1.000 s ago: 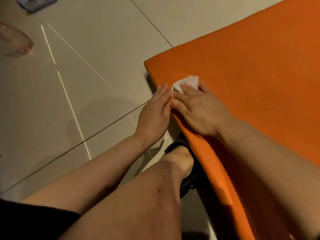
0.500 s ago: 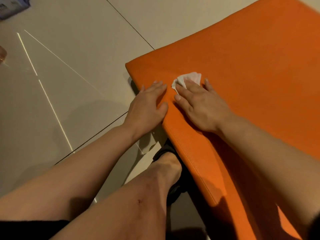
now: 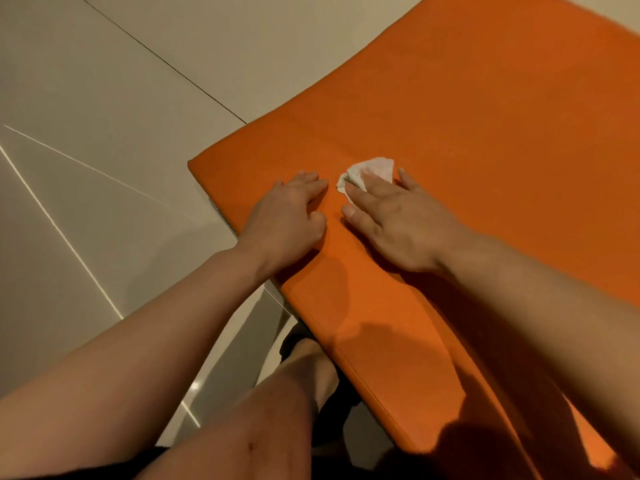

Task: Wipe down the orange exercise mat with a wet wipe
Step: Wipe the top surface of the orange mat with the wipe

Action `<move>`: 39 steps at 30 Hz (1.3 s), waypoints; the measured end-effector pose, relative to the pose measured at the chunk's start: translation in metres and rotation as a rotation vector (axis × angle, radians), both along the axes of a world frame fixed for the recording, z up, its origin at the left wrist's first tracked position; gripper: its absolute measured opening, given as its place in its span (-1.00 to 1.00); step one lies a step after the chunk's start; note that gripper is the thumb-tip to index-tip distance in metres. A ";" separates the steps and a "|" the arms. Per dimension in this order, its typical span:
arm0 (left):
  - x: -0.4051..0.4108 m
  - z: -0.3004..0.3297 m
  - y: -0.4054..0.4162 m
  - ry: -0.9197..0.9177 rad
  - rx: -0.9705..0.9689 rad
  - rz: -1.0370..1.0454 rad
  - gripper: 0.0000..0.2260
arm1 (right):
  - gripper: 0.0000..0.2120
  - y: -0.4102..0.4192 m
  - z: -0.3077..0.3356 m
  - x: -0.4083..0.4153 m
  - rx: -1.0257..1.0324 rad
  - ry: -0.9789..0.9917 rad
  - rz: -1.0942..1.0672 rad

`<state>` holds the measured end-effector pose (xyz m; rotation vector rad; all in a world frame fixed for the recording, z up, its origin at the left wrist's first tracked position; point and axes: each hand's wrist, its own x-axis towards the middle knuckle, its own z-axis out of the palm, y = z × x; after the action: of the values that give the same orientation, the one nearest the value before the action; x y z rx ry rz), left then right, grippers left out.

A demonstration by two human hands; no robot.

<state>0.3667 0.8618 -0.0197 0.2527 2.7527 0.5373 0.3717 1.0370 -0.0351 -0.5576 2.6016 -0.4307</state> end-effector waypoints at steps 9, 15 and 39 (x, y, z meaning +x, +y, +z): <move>-0.030 -0.011 0.023 -0.016 -0.110 -0.123 -0.55 | -0.43 0.023 -0.014 -0.015 0.060 -0.083 -0.142; -0.042 -0.012 0.041 -0.014 -0.152 -0.184 -0.54 | -0.39 0.059 -0.018 -0.015 0.053 -0.057 -0.084; -0.121 -0.041 0.113 -0.008 -0.220 -0.375 -0.45 | -0.42 0.097 -0.055 -0.073 0.114 0.067 -0.401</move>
<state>0.2457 0.9753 -0.0604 0.6887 2.6331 0.1361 0.2983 1.1337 -0.0902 -0.0078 2.7824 -0.3886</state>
